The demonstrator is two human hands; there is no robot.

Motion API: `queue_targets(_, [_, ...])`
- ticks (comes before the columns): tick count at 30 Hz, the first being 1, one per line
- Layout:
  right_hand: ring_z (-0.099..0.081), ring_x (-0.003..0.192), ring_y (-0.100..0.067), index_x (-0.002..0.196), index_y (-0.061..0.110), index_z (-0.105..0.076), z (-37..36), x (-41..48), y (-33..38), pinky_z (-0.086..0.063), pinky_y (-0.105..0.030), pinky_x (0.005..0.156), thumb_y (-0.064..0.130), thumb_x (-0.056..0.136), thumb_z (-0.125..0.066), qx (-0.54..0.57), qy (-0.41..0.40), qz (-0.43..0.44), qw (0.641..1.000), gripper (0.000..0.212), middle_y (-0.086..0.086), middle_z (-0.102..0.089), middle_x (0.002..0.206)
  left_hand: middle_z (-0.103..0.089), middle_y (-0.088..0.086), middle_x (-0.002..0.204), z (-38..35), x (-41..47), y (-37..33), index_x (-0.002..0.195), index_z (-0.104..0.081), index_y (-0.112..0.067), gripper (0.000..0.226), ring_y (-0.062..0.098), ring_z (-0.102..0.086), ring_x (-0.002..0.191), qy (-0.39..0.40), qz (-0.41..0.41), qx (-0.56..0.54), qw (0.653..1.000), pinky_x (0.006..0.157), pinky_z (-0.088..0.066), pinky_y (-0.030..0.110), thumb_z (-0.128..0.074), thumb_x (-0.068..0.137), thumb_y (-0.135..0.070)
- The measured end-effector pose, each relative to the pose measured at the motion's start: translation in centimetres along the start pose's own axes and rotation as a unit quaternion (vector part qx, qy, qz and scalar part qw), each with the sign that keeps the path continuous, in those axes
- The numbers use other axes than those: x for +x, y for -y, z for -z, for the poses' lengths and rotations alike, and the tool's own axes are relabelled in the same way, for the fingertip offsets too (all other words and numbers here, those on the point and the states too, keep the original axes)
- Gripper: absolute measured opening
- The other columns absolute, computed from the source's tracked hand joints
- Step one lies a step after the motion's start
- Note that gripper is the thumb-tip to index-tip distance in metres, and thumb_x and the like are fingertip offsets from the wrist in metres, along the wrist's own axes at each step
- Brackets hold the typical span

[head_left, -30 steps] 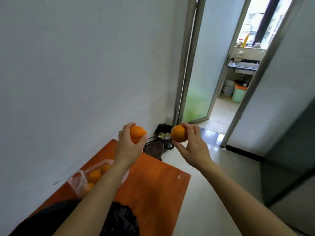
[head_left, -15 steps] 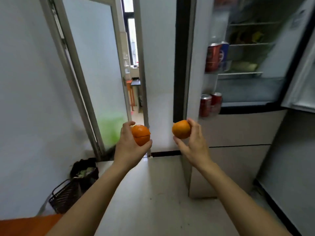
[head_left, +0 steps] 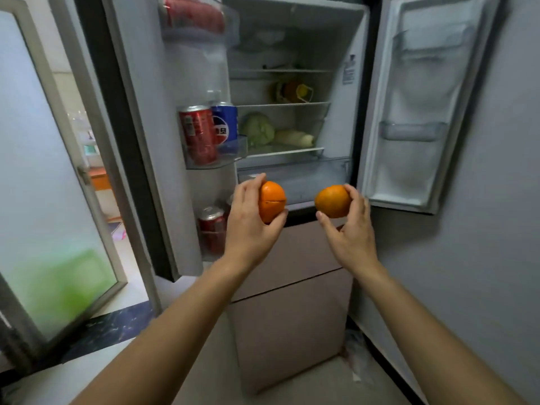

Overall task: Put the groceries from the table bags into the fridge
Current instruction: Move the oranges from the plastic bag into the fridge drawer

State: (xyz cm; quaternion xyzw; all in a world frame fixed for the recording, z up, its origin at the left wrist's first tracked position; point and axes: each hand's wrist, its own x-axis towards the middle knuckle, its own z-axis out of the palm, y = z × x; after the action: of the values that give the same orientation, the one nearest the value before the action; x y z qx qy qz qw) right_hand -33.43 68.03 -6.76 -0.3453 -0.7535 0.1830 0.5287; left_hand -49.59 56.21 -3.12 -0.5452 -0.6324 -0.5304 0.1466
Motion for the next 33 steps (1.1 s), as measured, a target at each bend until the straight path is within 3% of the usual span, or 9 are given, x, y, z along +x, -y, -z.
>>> queue_targets(2, [-0.043, 0.11, -0.008, 0.149, 0.024, -0.032, 0.1, 3.9, -2.2, -0.042, -0.029, 0.088, 0.033, 0.09, -0.073, -0.018, -0.017, 0.014, 1.0, 0.072, -0.004, -0.035, 0.142, -0.042, 0.002, 0.135, -3.7, 3.6, 0.8, 0.145, -0.041, -0.028, 0.069, 0.012, -0.046, 0.117, 0.023, -0.014, -0.025, 0.999, 0.096, -0.039, 0.022, -0.075, 0.084, -0.025])
queue_targets(7, [-0.04, 0.112, -0.007, 0.154, 0.025, -0.025, -1.3, 14.6, -6.0, -0.041, -0.027, 0.092, 0.037, 0.092, -0.069, -0.067, -0.04, 0.006, 0.997, 0.077, -0.005, -0.031, 0.143, -0.028, 0.007, 0.142, -12.4, 13.9, 3.8, 0.134, -0.047, -0.034, 0.05, 0.028, -0.039, 0.13, 0.05, 0.019, -0.094, 0.994, 0.11, -0.04, 0.046, -0.068, 0.09, -0.024])
queue_targets(14, [-0.046, 0.127, -0.022, 0.157, 0.026, -0.019, -4.2, 26.4, -9.6, -0.039, -0.033, 0.097, 0.042, 0.093, -0.066, -0.102, -0.037, -0.002, 0.994, 0.081, -0.004, -0.028, 0.15, -0.03, 0.008, 0.135, -19.6, 25.6, 7.2, 0.131, -0.045, -0.029, 0.057, 0.025, -0.048, 0.108, 0.064, 0.179, -0.19, 0.963, 0.104, -0.045, 0.039, -0.072, 0.083, -0.015])
queue_targets(20, [-0.045, 0.132, -0.024, 0.156, 0.027, -0.019, -9.1, 34.7, -13.5, -0.038, -0.034, 0.102, 0.042, 0.092, -0.068, -0.042, -0.001, -0.019, 0.999, 0.081, -0.004, -0.029, 0.154, -0.017, 0.009, 0.139, -24.1, 31.8, 12.8, 0.139, -0.032, -0.031, 0.074, 0.032, -0.044, 0.117, 0.108, 0.242, -0.122, 0.956, 0.099, -0.043, 0.03, -0.072, 0.081, -0.008])
queue_targets(24, [-0.048, 0.13, -0.029, 0.153, 0.018, -0.027, -14.3, 40.6, -16.7, -0.042, -0.041, 0.104, 0.043, 0.089, -0.071, -0.066, 0.084, 0.008, 0.994, 0.081, -0.009, -0.037, 0.151, -0.026, 0.012, 0.138, -26.6, 35.3, 17.6, 0.142, -0.039, -0.029, 0.076, 0.033, -0.051, 0.111, 0.176, 0.251, -0.002, 0.952, 0.1, -0.048, 0.035, -0.076, 0.077, -0.016])
queue_targets(26, [-0.049, 0.128, -0.03, 0.151, 0.017, -0.031, -17.1, 43.7, -18.1, -0.043, -0.04, 0.103, 0.044, 0.087, -0.072, -0.091, 0.173, 0.02, 0.98, 0.081, -0.012, -0.042, 0.147, -0.037, 0.014, 0.134, -27.9, 36.8, 20.1, 0.138, -0.046, -0.028, 0.079, 0.035, -0.059, 0.104, 0.224, 0.256, 0.074, 0.937, 0.09, -0.057, 0.041, -0.081, 0.068, -0.021])
queue_targets(28, [-0.052, 0.124, -0.029, 0.145, 0.017, -0.041, -19.8, 46.5, -19.5, -0.045, -0.037, 0.1, 0.046, 0.083, -0.076, -0.133, 0.282, 0.042, 0.949, 0.078, -0.012, -0.05, 0.142, -0.048, 0.012, 0.126, -29.0, 38.2, 22.1, 0.131, -0.052, -0.027, 0.075, 0.032, -0.064, 0.095, 0.276, 0.258, 0.156, 0.913, 0.074, -0.061, 0.039, -0.083, 0.063, -0.025])
queue_targets(31, [-0.059, 0.107, -0.024, 0.13, 0.017, -0.053, -23.8, 49.6, -21.0, -0.051, -0.037, 0.088, 0.05, 0.078, -0.079, -0.209, 0.427, 0.054, 0.878, 0.067, -0.007, -0.061, 0.125, -0.059, 0.007, 0.121, -30.1, 39.8, 24.7, 0.124, -0.056, -0.024, 0.062, 0.026, -0.064, 0.1, 0.348, 0.24, 0.28, 0.862, 0.081, -0.058, 0.036, -0.082, 0.069, -0.031])
queue_targets(33, [-0.062, 0.09, -0.021, 0.12, 0.015, -0.057, -26.1, 50.7, -21.4, -0.054, -0.033, 0.072, 0.048, 0.079, -0.079, -0.239, 0.499, 0.046, 0.832, 0.057, -0.007, -0.065, 0.11, -0.064, 0.005, 0.115, -30.7, 40.6, 26.2, 0.121, -0.057, -0.021, 0.057, 0.023, -0.066, 0.091, 0.387, 0.252, 0.308, 0.832, 0.07, -0.059, 0.034, -0.083, 0.071, -0.032])
